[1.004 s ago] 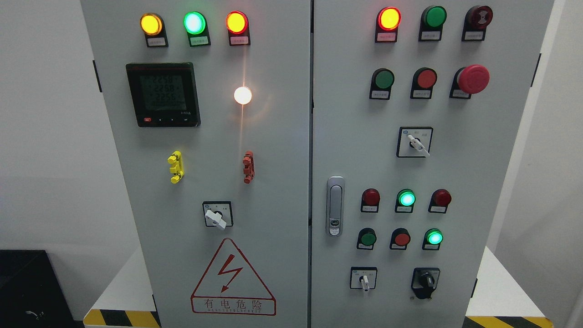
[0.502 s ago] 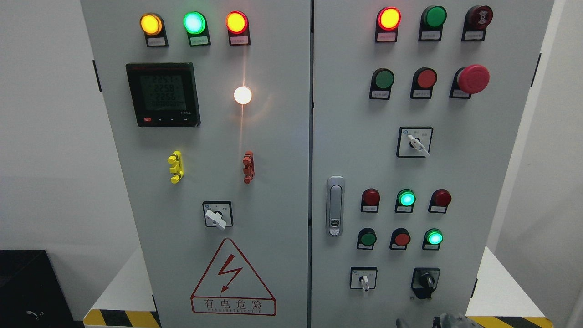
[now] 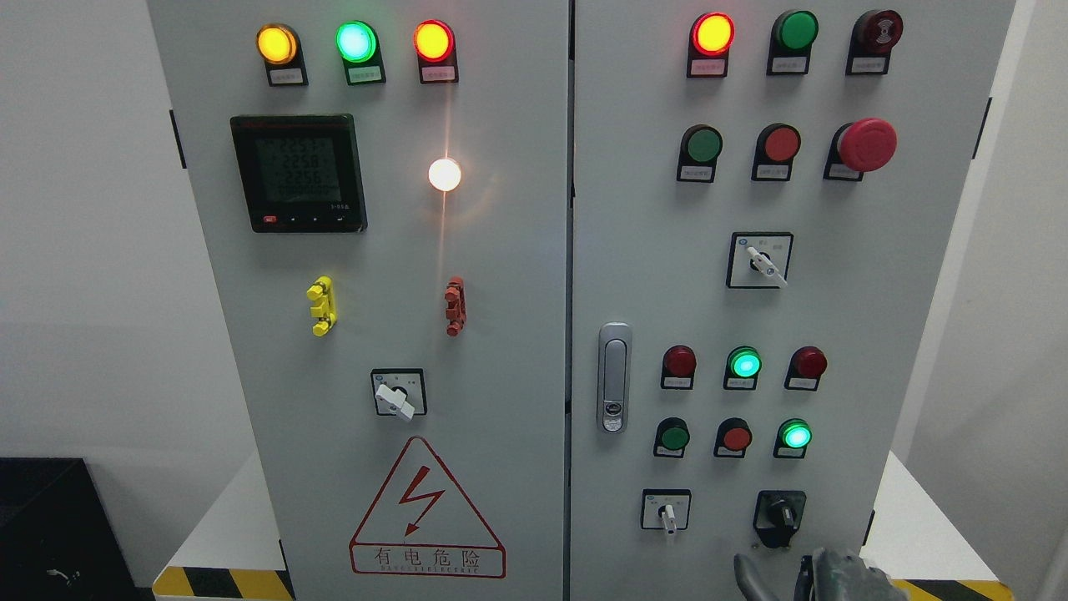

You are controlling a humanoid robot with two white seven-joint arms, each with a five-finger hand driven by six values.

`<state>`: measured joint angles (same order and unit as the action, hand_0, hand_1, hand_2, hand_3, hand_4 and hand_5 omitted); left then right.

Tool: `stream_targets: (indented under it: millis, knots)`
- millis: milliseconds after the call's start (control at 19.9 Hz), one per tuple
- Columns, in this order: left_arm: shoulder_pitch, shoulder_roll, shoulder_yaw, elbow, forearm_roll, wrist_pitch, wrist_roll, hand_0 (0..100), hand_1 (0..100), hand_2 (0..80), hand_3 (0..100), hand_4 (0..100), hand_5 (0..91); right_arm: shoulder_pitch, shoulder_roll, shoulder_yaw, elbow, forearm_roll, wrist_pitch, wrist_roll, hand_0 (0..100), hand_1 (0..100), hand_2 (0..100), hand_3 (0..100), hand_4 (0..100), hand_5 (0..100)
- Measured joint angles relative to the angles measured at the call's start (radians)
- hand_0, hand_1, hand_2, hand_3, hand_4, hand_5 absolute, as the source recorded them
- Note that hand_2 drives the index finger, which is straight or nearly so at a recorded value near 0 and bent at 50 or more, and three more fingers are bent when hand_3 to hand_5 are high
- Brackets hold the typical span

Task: Flip black knob to close circuit
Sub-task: 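Reach the right hand up to the black rotary knob at the bottom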

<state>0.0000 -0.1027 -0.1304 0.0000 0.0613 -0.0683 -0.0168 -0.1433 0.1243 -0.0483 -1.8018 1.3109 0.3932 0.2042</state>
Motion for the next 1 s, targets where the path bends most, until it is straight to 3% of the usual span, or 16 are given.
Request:
stream_targets:
  millis: [1004]
  knots:
    - [0.000, 0.000, 0.000, 0.000, 0.000, 0.000, 0.000, 12, 56, 0.0, 0, 0, 0.0, -0.068, -0.002, -0.063, 0.080, 0.018, 0.013, 0.026, 0, 0, 88, 100, 88, 91]
